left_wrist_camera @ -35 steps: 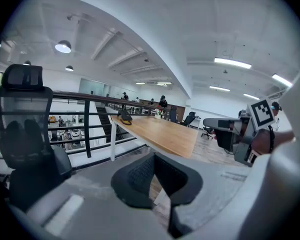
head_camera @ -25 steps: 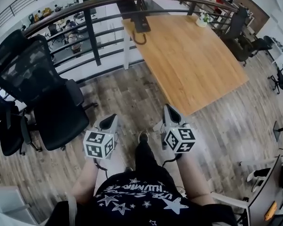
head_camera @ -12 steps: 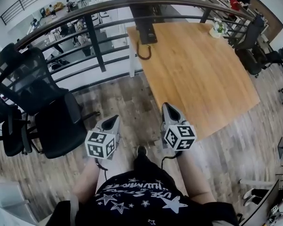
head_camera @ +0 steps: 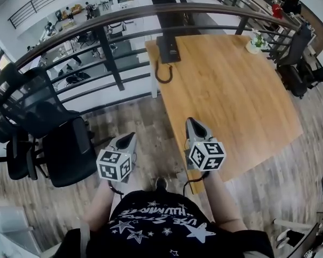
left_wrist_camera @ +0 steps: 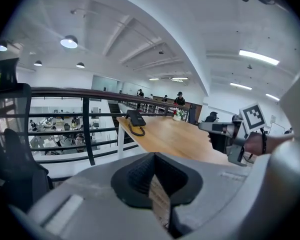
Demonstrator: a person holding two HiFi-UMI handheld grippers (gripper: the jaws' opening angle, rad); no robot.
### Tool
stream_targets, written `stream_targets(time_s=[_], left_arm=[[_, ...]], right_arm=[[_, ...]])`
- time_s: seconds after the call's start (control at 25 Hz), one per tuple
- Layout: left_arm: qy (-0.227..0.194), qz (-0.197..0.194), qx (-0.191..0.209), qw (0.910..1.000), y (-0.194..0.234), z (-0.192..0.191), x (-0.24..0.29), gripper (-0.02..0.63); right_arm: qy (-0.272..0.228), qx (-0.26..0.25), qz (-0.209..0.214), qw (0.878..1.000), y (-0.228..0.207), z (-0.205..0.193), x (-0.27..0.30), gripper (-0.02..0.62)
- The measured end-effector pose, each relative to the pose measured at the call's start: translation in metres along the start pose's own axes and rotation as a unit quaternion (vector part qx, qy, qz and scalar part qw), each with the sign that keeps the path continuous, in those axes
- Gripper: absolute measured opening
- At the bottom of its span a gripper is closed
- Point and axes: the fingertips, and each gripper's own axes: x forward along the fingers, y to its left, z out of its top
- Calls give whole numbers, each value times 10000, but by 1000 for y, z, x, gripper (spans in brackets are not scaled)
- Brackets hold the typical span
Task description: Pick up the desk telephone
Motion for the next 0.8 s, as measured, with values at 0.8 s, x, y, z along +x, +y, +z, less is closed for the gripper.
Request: stream_targets(time_s=[0.8], left_arm=[[87, -206, 66, 9997, 19, 39, 82, 2]], right_arm=[[72, 160, 30, 9998, -44, 18, 49, 2]])
